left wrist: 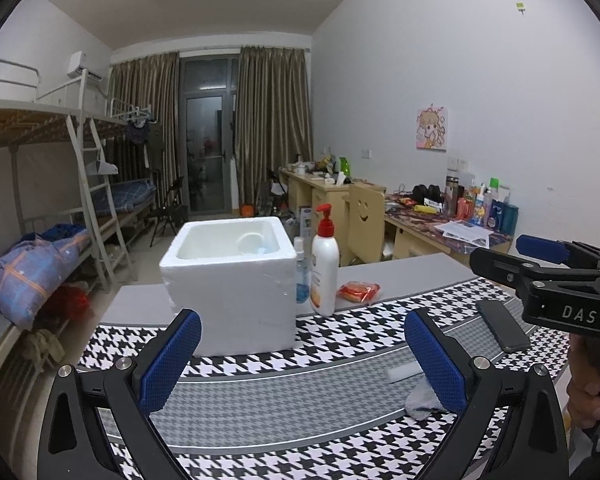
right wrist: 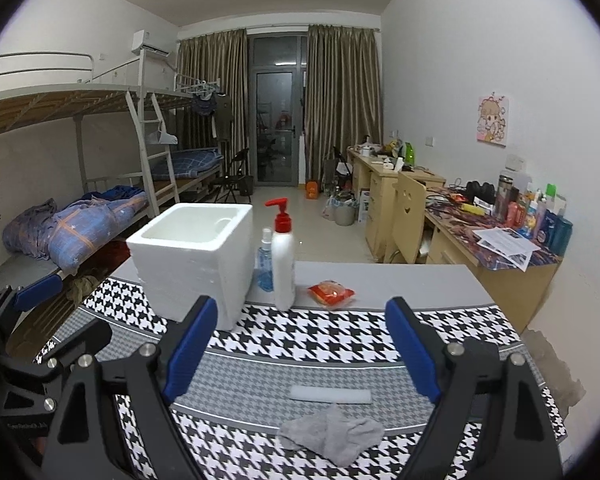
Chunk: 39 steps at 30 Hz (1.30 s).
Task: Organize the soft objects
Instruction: 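Move both tools down toward the grey sock and white foam tube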
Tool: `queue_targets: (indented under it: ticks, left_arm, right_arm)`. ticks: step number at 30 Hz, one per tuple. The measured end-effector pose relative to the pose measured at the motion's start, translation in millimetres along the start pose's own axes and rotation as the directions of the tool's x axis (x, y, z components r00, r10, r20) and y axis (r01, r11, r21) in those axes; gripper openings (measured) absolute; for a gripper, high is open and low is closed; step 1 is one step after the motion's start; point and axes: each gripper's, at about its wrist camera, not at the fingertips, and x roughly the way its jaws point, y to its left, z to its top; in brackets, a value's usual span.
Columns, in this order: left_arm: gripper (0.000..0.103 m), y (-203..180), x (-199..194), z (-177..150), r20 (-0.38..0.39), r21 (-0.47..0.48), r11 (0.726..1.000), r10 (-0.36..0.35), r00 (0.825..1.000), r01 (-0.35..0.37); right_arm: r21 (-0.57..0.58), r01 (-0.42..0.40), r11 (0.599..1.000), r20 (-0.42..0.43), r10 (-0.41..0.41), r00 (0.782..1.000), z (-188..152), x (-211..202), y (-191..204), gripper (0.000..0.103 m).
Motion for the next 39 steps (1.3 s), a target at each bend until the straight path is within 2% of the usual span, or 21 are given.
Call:
queue_targets:
  ticks: [18,25,32,39]
  left_arm:
    - [0.102,-29,30,-21,-0.046,-0.017,0.999,-0.047,0.998,0.046]
    - [0.102,-39,37,-30,-0.054,-0.017,0.999,-0.028,0.998,0.027]
    - [0.102,-51,51,-39,-0.110,-0.031,0.997,-0.073,0.991,0.070]
    - [0.102,-65,58,-47,-0.122,-0.012,0.996,-0.091,0.988,0.090]
  right_arm:
    - [0.023,0.034,0.999,-0.054,-0.033,0.998,-26,10,-38,0.089]
    - [0.021,0.026,0.999,-0.085,-0.024,0.996,-37,22,-52,0.089]
    - [0.032,0.003,0.999,-0.125,0.001,0.992,-45,36,-64,0.089]
    - [0.028,-0.018,0.999,-0.148,0.022,0.989,-53,45,-71,0.089]
